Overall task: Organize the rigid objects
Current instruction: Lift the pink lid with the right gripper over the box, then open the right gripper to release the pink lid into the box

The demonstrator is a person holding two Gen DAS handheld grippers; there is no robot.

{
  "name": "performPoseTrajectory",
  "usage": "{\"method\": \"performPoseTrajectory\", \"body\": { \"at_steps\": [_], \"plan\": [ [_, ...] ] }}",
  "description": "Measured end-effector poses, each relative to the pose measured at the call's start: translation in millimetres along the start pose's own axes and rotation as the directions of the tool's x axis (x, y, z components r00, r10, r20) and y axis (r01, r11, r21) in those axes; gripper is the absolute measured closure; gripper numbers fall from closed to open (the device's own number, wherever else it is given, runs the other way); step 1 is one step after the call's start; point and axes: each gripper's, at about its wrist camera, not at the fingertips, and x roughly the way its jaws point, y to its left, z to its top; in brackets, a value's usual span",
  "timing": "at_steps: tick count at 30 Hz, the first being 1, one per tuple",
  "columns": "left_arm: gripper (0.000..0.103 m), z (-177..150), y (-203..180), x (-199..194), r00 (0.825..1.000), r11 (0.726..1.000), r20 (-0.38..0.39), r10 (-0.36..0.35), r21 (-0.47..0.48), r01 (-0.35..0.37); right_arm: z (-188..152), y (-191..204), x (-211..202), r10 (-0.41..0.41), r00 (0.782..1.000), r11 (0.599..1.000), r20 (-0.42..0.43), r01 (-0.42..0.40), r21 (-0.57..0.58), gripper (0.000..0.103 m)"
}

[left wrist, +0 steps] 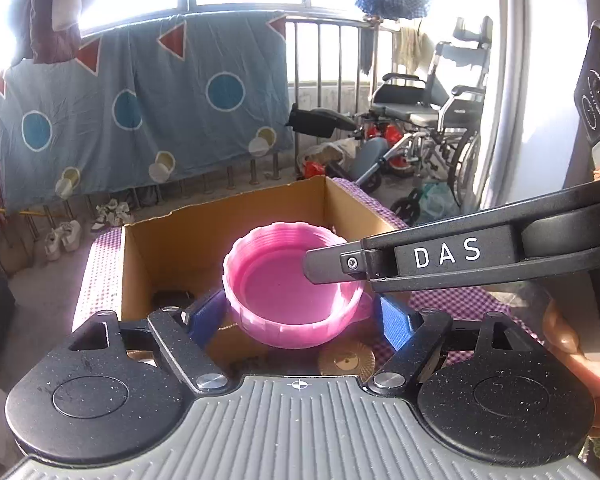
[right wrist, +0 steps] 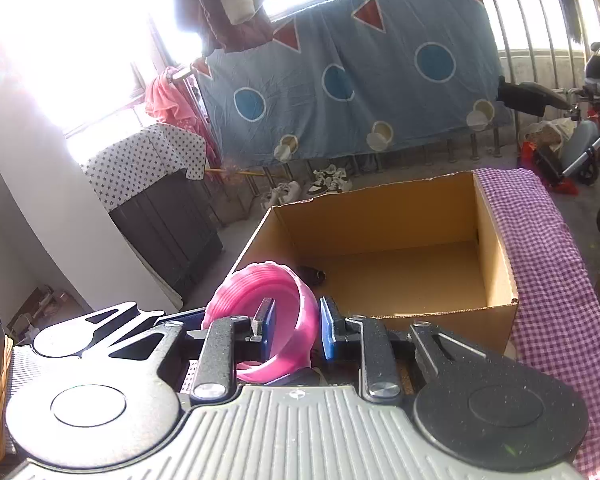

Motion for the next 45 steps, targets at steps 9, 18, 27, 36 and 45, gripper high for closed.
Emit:
{"method": "performPoseTrajectory", "body": {
  "at_steps": [9, 18, 27, 36, 45],
  "plan": [
    [0.024, 27.2, 35.0, 67.2, 0.984, 0.996, -0.160, 0.074, 0.053, -0.066, 55.5, -34.7, 109.0, 0.117, 0.959, 0.987, -0.259, -0.082, 0.140, 0.077],
    [0.026, 24.2, 71.0, 138.2, 0.913, 1.000, -0.407, 0.021, -0.012, -0.029, 60.4, -71.3, 202.1, 0.147, 0.858, 0.976, -0.491, -0.045, 0.214, 0.077],
    [0.025, 12.9, 74.5, 164.5, 0.850, 1.000, -0.526, 0.022, 0.028, -0.009, 45.8, -84.2, 251.7, 0.185, 0.733, 0.969, -0.654, -0.024, 0.248, 0.076],
    [0.023, 23.9, 81.3, 156.8, 0.853, 1.000, -0.521, 0.011, 0.005, -0.009, 45.0, -87.3, 241.1, 0.218, 0.739, 0.958, -0.637, -0.038, 0.284, 0.075],
    [0.019, 39.7, 72.7, 98.6, 0.916, 1.000, -0.400, -0.027, -0.023, 0.019, 63.2, -78.4, 165.8, 0.241, 0.843, 0.950, -0.482, -0.103, 0.296, 0.074]
  ]
}}
